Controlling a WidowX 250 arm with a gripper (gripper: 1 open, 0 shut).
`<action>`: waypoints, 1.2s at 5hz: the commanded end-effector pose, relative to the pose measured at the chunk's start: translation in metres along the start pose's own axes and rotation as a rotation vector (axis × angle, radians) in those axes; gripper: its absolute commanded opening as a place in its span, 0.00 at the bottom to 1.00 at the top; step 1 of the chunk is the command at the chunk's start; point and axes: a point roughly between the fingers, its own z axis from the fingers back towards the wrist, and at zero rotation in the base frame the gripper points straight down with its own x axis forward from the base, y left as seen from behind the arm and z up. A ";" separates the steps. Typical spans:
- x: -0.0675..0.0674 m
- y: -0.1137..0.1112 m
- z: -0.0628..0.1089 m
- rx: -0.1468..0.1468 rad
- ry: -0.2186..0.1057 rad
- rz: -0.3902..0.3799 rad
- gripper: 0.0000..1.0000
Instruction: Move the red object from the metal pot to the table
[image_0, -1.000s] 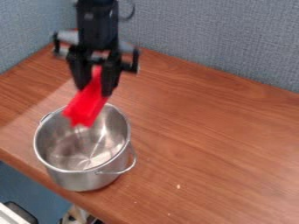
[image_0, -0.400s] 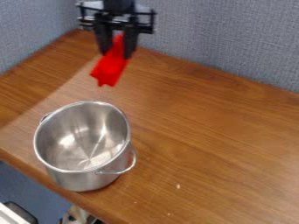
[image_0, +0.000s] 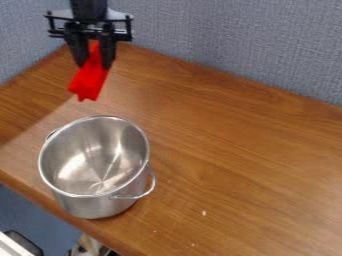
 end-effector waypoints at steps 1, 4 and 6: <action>0.031 -0.010 -0.001 0.001 -0.074 -0.009 0.00; 0.074 -0.041 -0.024 0.005 -0.135 -0.127 0.00; 0.077 -0.039 -0.034 0.027 -0.129 -0.157 0.00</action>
